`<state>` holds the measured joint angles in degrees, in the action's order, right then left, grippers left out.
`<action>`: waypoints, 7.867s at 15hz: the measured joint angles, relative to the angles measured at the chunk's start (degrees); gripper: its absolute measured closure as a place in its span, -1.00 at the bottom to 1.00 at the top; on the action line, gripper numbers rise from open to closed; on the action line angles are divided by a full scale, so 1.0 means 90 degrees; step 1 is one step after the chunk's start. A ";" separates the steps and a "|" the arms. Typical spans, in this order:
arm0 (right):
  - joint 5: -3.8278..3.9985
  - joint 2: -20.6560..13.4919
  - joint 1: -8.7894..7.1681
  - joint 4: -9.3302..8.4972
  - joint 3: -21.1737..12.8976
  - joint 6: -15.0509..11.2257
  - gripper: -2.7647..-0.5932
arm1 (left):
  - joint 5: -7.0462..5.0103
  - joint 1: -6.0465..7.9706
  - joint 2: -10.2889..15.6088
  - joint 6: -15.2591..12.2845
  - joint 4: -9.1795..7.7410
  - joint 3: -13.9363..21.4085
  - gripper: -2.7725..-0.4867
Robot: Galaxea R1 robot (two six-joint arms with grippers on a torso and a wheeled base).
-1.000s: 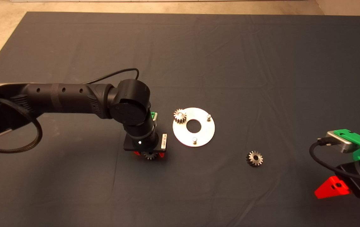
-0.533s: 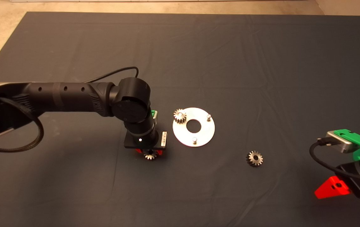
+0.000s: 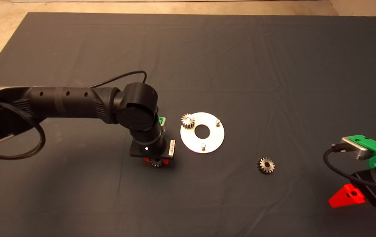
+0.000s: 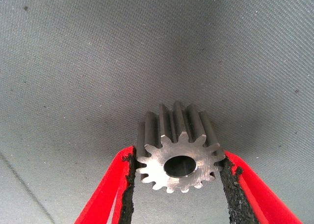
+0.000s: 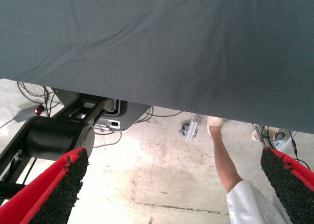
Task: Install three planetary gears onto the carrier pins
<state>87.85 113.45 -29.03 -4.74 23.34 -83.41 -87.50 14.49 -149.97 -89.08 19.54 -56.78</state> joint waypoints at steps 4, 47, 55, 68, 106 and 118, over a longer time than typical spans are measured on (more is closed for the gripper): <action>0.0000 0.0003 -0.0002 0.0000 0.0000 0.0000 -0.87 | 0.0003 -0.0003 0.0013 0.0000 0.0000 0.0004 0.51; 0.0000 -0.0015 0.0001 0.0000 0.0000 0.0000 -0.87 | 0.0008 0.0898 -0.2030 0.0656 -0.0761 -0.1322 0.61; 0.0000 -0.0009 0.0001 0.0000 0.0000 0.0000 -0.87 | 0.0182 0.0897 -0.2037 0.0610 -0.0822 -0.1402 0.61; 0.0000 -0.0009 0.0001 0.0000 0.0000 0.0000 -0.87 | 0.0446 0.0897 -0.2068 0.0469 -0.0867 -0.1589 0.61; 0.0000 -0.0018 0.0001 0.0000 0.0000 0.0000 -0.87 | 0.0423 0.0799 -0.2071 0.0501 -0.0683 -0.1631 0.61; 0.0003 -0.0033 0.0031 0.0000 0.0000 0.0000 -0.87 | 0.0458 0.0634 -0.2102 0.0726 -0.0604 -0.1807 0.61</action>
<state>87.87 113.15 -28.75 -4.74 23.34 -83.41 -83.38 20.20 -168.89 -82.54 14.10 -73.05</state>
